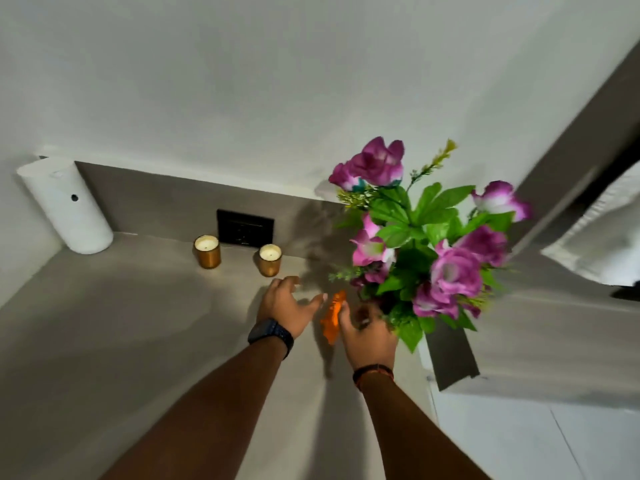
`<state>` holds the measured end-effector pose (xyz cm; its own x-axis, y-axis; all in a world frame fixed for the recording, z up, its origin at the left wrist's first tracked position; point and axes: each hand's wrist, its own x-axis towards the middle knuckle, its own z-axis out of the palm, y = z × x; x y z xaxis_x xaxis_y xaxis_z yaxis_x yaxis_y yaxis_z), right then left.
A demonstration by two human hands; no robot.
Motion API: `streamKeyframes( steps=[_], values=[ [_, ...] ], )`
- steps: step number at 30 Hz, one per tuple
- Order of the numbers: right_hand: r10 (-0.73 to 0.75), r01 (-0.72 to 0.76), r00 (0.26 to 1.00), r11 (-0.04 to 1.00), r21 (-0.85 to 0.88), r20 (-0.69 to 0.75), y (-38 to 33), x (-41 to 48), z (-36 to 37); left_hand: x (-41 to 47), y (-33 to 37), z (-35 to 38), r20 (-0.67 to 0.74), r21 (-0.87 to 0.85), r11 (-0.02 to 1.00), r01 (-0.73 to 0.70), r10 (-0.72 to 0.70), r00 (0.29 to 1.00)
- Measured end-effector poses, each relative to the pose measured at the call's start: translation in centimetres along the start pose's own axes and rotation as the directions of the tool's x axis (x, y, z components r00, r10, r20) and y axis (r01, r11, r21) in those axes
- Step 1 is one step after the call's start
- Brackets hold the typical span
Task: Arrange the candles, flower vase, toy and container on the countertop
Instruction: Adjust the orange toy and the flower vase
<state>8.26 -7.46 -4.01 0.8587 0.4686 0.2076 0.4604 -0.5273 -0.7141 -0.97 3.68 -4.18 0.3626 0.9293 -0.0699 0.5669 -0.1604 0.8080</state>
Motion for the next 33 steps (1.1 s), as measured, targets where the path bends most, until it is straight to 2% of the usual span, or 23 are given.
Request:
streamKeyframes(
  steps=[3,6,10,15,20,27,30,33],
  values=[
    [-0.04,0.038,0.999,0.996,-0.078,-0.023,3.3,-1.5,-1.9,-0.8,1.7,1.8,0.055,0.037,0.999,0.036,-0.038,0.998],
    [0.061,-0.06,0.998,0.989,-0.137,0.001,5.3,-2.3,-2.5,-1.4,2.3,3.0,0.093,0.094,0.992,0.086,-0.094,0.991],
    [0.108,-0.108,0.992,0.994,-0.003,-0.066,6.4,-1.0,-1.6,-1.8,2.3,4.2,0.076,0.171,0.98,0.101,-0.115,0.99],
    [0.244,-0.252,0.968,0.919,0.303,0.064,6.6,1.5,0.6,-1.5,1.7,5.5,0.048,0.213,0.973,0.091,-0.103,0.994],
    [0.393,-0.393,0.916,0.841,0.37,0.08,7.6,3.0,2.3,-1.0,1.2,6.4,0.037,0.205,0.979,0.022,-0.03,0.999],
    [0.393,-0.414,0.91,0.848,0.33,0.133,8.1,5.3,3.3,1.6,1.8,6.6,-0.01,0.166,0.985,0.047,-0.046,0.999],
    [0.341,-0.352,0.936,0.879,0.321,0.091,7.7,6.1,3.6,2.5,2.1,6.7,-0.034,0.17,0.982,0.081,-0.076,0.997],
    [0.344,-0.359,0.933,0.876,0.322,0.103,7.8,6.7,3.9,2.9,2.3,6.9,-0.056,0.156,0.98,0.123,-0.116,0.992]
  ],
)
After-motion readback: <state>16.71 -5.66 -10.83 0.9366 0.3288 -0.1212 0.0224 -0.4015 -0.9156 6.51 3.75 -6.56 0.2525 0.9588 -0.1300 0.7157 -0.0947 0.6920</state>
